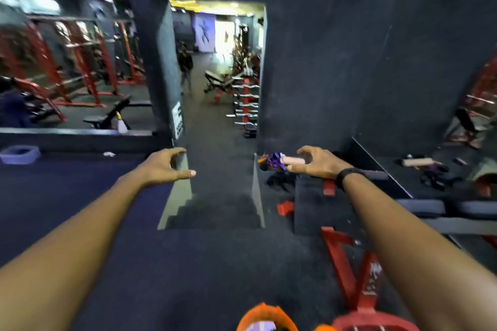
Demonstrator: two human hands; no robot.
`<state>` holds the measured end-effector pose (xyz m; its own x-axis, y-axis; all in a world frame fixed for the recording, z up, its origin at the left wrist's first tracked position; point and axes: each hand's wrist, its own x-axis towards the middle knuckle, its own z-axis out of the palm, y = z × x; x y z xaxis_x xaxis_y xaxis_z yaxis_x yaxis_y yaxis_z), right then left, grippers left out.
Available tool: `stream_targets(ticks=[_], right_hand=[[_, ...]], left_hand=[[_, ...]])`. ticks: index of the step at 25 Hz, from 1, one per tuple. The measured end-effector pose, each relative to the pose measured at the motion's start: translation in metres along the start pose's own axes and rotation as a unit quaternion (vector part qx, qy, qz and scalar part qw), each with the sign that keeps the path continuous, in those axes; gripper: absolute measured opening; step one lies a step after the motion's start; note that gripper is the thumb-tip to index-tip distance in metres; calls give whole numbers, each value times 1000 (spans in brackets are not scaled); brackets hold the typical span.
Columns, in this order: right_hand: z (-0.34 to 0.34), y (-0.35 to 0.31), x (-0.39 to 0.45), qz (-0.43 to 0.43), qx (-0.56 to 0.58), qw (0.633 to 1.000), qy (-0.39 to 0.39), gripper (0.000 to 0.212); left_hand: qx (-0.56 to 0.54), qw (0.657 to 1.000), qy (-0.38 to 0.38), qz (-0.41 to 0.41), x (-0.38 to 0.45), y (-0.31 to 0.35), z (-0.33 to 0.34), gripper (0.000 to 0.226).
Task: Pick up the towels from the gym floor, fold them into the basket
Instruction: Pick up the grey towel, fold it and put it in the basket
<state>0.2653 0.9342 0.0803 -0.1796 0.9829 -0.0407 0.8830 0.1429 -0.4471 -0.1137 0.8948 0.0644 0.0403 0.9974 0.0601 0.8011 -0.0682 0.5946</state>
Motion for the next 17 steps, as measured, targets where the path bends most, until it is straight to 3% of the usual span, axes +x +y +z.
stream_targets(ticks=[9,17], right_hand=[[-49,-102,-5,-186,-29,982,-32,77],[-7,-230,-71,-374,-17,922,-94,75]], left_hand=[[34,978,172,-110,-144,36,-87,67],[92,920,276,-262,-346,55,-117,76]])
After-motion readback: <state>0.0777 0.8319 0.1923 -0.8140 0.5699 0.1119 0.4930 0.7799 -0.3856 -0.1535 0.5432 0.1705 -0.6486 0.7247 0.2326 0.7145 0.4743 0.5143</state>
